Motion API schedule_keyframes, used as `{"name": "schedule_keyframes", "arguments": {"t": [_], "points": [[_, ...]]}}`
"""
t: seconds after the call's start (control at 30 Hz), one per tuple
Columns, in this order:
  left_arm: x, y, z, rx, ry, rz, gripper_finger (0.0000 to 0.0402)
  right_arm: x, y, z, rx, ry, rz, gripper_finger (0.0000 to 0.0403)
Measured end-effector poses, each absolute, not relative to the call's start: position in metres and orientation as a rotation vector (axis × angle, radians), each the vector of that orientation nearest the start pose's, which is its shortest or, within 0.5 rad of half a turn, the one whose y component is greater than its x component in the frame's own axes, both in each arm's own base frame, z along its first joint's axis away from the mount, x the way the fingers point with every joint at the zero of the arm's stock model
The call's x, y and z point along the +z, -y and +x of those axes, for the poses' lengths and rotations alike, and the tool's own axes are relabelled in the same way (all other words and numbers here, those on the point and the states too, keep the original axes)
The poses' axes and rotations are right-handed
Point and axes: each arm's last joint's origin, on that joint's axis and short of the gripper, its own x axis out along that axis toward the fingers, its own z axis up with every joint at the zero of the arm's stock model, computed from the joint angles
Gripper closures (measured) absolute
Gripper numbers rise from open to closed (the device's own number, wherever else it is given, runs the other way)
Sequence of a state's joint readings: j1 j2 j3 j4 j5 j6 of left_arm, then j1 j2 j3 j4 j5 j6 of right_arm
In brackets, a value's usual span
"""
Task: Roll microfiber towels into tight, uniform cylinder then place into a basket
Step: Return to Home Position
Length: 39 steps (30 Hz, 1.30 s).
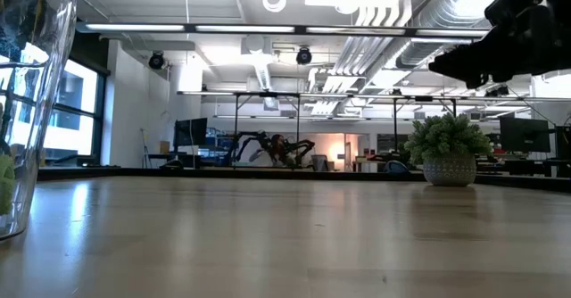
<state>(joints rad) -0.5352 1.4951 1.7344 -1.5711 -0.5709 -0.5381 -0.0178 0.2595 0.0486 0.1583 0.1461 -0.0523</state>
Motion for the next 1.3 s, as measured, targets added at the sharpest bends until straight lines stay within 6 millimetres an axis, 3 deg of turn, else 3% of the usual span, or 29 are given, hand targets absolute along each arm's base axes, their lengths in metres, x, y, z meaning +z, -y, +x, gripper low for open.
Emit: {"name": "schedule_keyframes", "arguments": {"t": [0.37,0.63,1.3], "points": [[0.417,0.088,0.192,0.366,-0.948,0.169,0.0277,0.188,0.024,0.098,-0.346,0.101,-0.054,0.0277],[0.423,0.082,0.188,0.455,-0.863,0.209,0.0277,0.195,0.034,0.085,-0.487,0.199,-0.071,0.0277],[0.423,0.082,0.188,0.447,-0.866,0.265,0.0277,0.181,0.067,0.066,-0.894,0.04,-0.068,0.0277]]}}
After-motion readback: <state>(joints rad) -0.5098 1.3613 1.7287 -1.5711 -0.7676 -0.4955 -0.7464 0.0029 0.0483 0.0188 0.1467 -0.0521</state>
